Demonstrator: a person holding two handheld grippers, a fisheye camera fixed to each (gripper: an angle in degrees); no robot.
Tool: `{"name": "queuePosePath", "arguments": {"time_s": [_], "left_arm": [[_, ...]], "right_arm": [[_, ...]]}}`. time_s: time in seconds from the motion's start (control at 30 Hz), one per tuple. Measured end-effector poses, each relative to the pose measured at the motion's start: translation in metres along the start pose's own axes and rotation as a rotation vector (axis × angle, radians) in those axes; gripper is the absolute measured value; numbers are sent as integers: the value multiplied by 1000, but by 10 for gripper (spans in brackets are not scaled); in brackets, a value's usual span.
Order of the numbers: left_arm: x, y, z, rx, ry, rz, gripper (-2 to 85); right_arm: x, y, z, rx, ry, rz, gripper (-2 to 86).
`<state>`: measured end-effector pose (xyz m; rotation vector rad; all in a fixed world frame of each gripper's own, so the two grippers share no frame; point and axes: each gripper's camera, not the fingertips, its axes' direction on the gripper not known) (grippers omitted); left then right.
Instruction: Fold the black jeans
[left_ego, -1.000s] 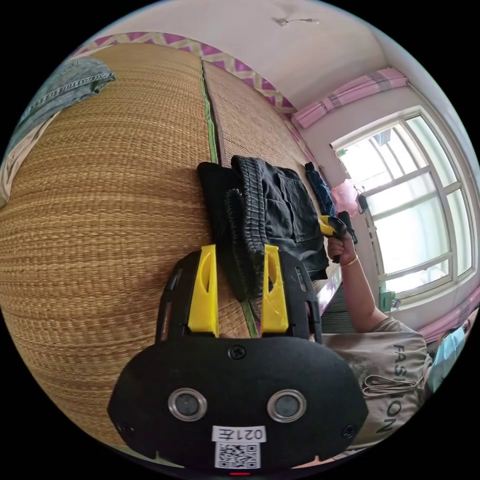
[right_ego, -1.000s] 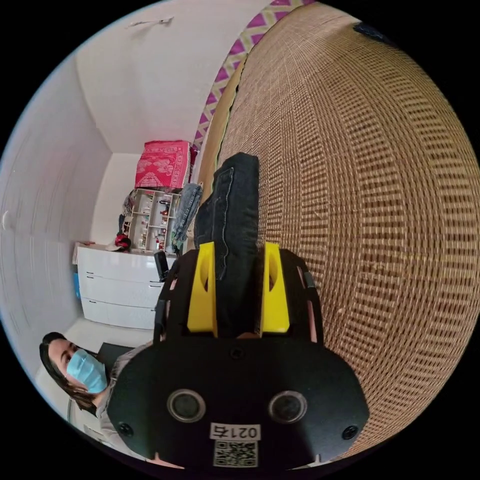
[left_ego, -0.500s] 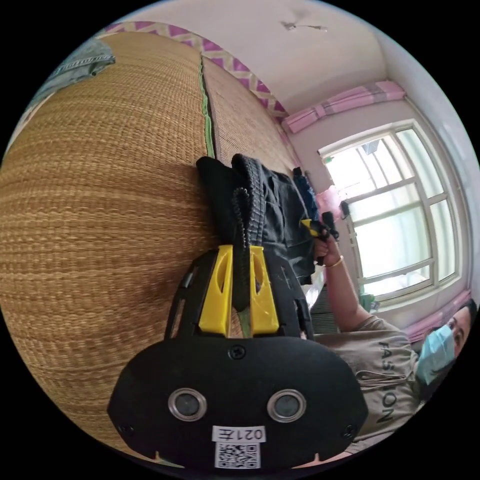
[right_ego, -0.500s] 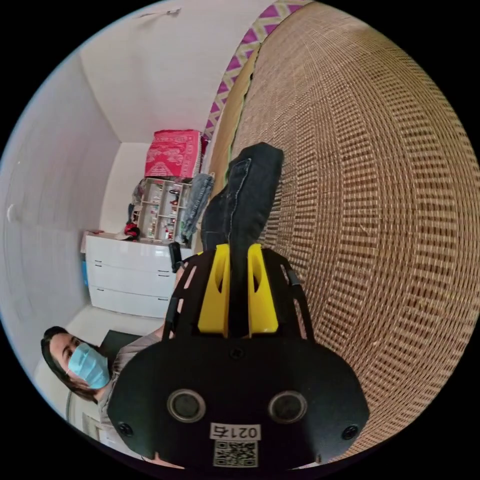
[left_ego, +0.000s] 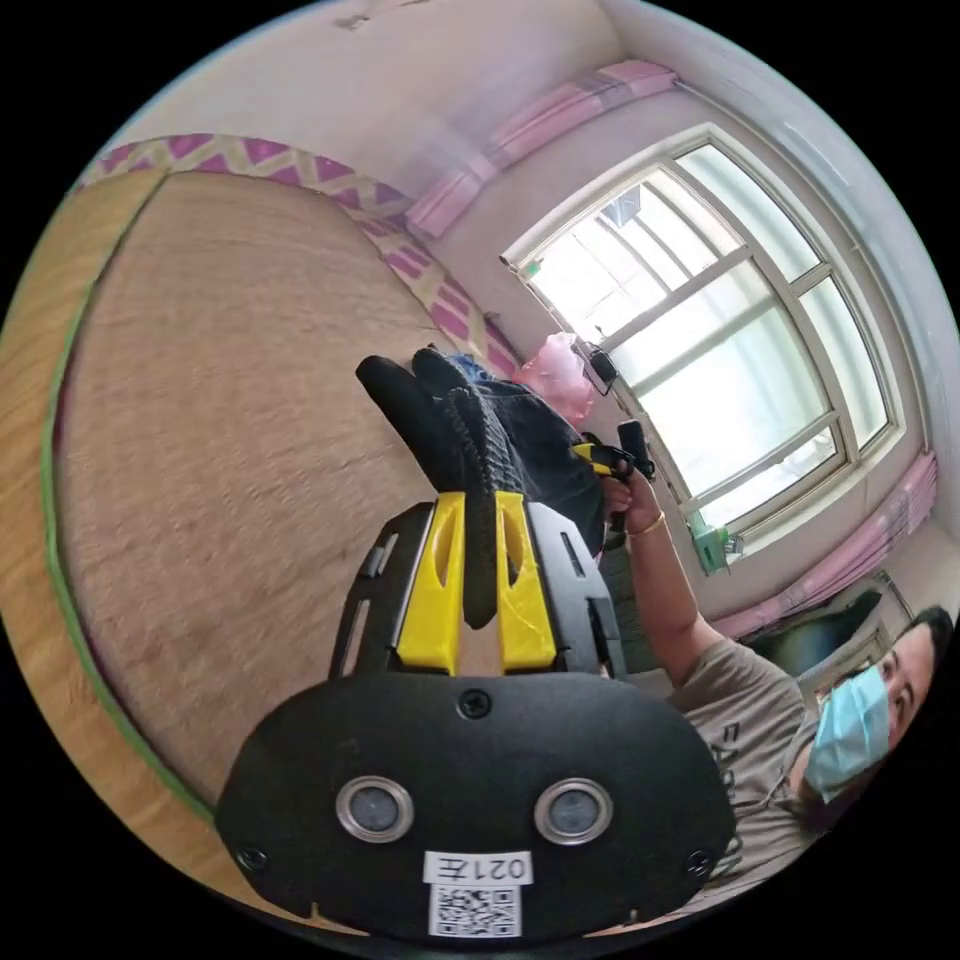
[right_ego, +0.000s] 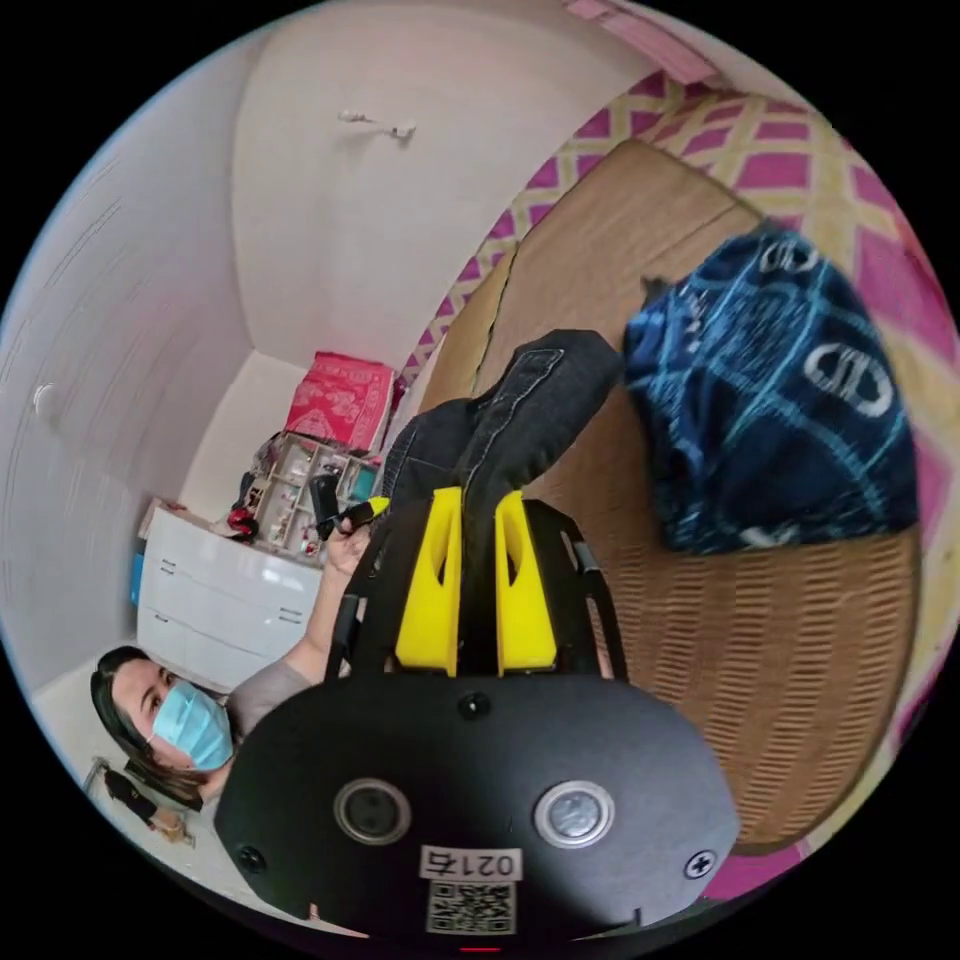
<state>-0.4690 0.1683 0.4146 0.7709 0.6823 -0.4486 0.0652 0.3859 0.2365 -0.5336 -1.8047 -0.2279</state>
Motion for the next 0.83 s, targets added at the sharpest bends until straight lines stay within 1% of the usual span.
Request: {"name": "queuePosePath", "arguments": {"time_s": [0.03, 0.07, 0.13, 0.2, 0.23, 0.27, 0.3, 0.33, 0.37, 0.4, 0.43, 0.5, 0.57, 0.6, 0.67, 0.7, 0.73, 0.77, 0.8, 0.83], "left_arm": [[15, -39, 33, 6, 5, 17, 49], [23, -57, 48, 13, 6, 21, 49], [55, -120, 105, 39, 2, 48, 51], [65, -152, 144, 62, -5, 45, 52], [62, -166, 172, 61, -10, 34, 53], [57, -170, 186, 44, -17, 20, 48], [41, -170, 207, 14, -51, -28, 38], [22, -158, 219, 4, -56, -69, 16], [12, -150, 222, 2, -41, -86, 4], [-7, -130, 222, -1, -1, -113, -1], [-22, -106, 213, 3, 38, -122, -5], [-35, -67, 187, 7, 66, -109, -8], [-36, -25, 153, 2, 66, -76, -9], [-33, 5, 128, -9, 80, -48, -9], [-23, 51, 84, 6, 100, 4, -9], [-12, 81, 52, 28, 100, 52, -9], [0, 113, 18, 64, 91, 103, -9], [7, 130, 1, 82, 83, 127, -9], [21, 162, -31, 116, 57, 179, -9], [36, 194, -60, 148, 6, 227, -9]], "right_arm": [[-7, -16, -30, 47, 47, 2, 57], [-15, -34, -55, 74, 98, -12, 58], [-28, -63, -87, 107, 172, -47, 62], [-35, -91, -109, 144, 261, -46, 78], [-35, -107, -119, 173, 357, -4, 100], [-34, -120, -121, 164, 521, 53, 118], [-33, -124, -121, 147, 610, 82, 125], [-28, -129, -120, 132, 760, 145, 129], [-29, -127, -119, 154, 848, 177, 125], [-32, -124, -119, 179, 864, 170, 115], [-43, -117, -118, 233, 858, 138, 94], [-64, -106, -108, 259, 821, 53, 69], [-104, -90, -80, 227, 750, -125, 22], [-115, -86, -72, 214, 731, -166, 14], [-168, -69, -30, 147, 660, -352, -2], [-183, -64, -17, 125, 661, -400, -3], [-215, -56, 9, 90, 688, -492, -4], [-248, -47, 36, 79, 721, -597, -4], [-265, -42, 50, 74, 728, -658, -3], [-299, -32, 79, 62, 745, -780, 1]]}}
